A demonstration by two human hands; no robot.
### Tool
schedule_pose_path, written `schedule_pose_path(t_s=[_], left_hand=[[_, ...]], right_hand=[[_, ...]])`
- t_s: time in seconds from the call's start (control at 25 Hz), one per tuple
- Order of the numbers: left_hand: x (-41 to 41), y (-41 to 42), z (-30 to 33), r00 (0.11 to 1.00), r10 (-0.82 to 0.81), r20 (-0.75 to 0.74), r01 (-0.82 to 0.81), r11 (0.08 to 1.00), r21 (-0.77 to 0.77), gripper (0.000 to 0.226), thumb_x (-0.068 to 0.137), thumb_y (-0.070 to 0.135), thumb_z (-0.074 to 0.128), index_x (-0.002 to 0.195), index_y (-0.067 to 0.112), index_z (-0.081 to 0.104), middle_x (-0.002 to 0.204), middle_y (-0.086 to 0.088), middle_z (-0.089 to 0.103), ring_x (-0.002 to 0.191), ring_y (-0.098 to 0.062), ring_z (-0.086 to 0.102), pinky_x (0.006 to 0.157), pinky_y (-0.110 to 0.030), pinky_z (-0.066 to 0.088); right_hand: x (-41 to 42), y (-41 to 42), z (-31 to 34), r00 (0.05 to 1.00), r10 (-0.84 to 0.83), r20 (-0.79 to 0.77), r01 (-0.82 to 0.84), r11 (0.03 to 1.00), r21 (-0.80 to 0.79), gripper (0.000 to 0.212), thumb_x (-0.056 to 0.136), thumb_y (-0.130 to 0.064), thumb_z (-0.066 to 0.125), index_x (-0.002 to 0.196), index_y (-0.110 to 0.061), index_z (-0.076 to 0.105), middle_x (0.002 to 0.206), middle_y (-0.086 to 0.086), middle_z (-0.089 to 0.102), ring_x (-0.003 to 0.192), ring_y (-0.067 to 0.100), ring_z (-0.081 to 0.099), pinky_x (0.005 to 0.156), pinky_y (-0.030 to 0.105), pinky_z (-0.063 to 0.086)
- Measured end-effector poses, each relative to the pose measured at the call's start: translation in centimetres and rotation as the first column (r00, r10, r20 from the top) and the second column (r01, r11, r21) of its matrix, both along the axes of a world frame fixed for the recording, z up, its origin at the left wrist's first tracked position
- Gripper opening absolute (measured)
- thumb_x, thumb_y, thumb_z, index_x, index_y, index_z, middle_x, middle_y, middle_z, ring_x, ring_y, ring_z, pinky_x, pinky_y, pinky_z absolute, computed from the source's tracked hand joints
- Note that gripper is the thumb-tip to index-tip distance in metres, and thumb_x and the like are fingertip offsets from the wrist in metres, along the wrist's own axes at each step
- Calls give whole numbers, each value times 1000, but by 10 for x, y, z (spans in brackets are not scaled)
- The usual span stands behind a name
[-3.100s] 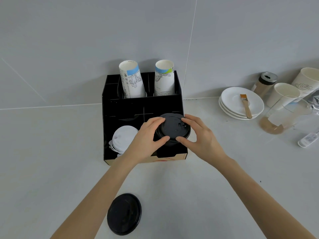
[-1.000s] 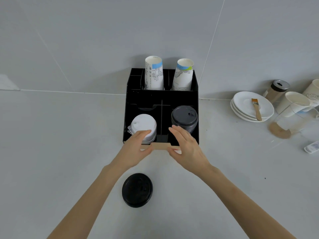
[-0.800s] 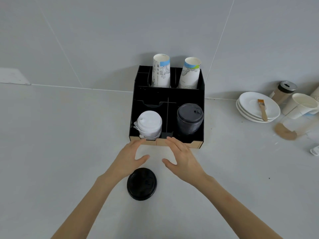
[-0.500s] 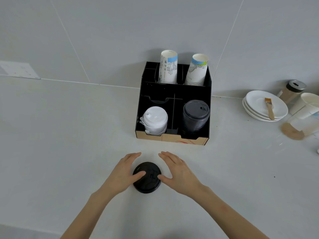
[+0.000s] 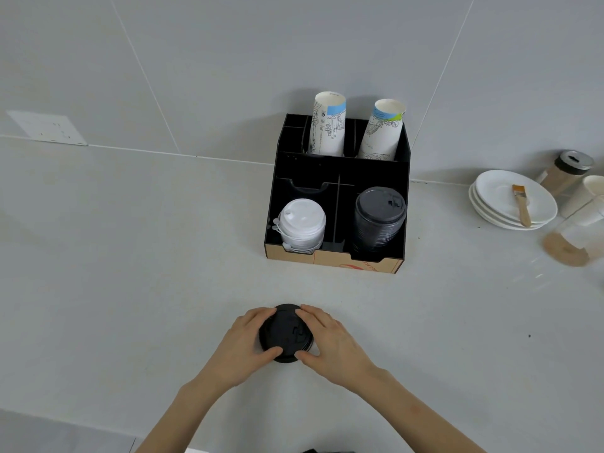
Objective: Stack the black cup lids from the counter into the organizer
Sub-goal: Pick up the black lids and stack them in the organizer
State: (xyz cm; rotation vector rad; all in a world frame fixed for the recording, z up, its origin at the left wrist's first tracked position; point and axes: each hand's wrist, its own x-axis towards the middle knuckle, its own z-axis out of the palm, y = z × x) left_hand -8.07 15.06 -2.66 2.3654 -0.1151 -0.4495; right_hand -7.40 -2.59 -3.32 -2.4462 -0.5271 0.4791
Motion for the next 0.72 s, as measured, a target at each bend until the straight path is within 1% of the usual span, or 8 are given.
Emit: schedule_pose_path(t_s=[0.12,0.24,0.44,0.52,0.6,0.72], left_hand=[[-1,-3,0,1000,-11,29,11,1000,6,88,55,60,41,133,21,32,139,3,36,125,-15,35,99,-18,23],[1,-7,1,998,-25,64,26,1000,-8,70,72,43,55,134,19,31,140,2,36,125,-13,34,98,-16,22],[18,-17,12,986,-97,135,101,995,-26,64,80,26,64,134,19,31,142,4,33,116,-3,26,99,-14,18],[27,-24,19,979,-112,168,119,992,-35,62,80,25,64,133,19,33,141,3,34,116,-2,26,99,-15,19],[38,-31,27,968,-126,215,137,990,-34,61,79,30,64,132,19,35,141,4,35,116,-2,27,100,-15,19],[56,-44,42,950,-148,276,163,986,-30,60,80,30,65,132,19,36,140,5,37,117,-1,27,101,-16,19]], right_hand=[[0,-2,1,1000,-17,-7,17,999,28,63,85,-25,54,138,-17,21,150,0,23,136,16,25,115,29,21],[2,-9,3,999,-37,-18,38,998,56,63,85,-25,55,138,-17,23,149,0,26,135,16,28,114,31,25],[12,-27,16,995,-101,9,99,987,129,61,84,-25,59,135,-16,29,145,0,32,131,17,35,113,31,29],[19,-35,24,991,-123,43,116,982,150,59,83,-24,60,134,-15,31,144,0,34,130,16,36,111,25,27],[28,-43,33,985,-150,85,135,977,168,58,82,-23,61,133,-14,34,143,1,36,130,16,36,107,19,24],[39,-58,48,969,-192,155,163,969,185,57,81,-23,63,131,-12,37,141,3,39,128,17,39,104,19,25]])
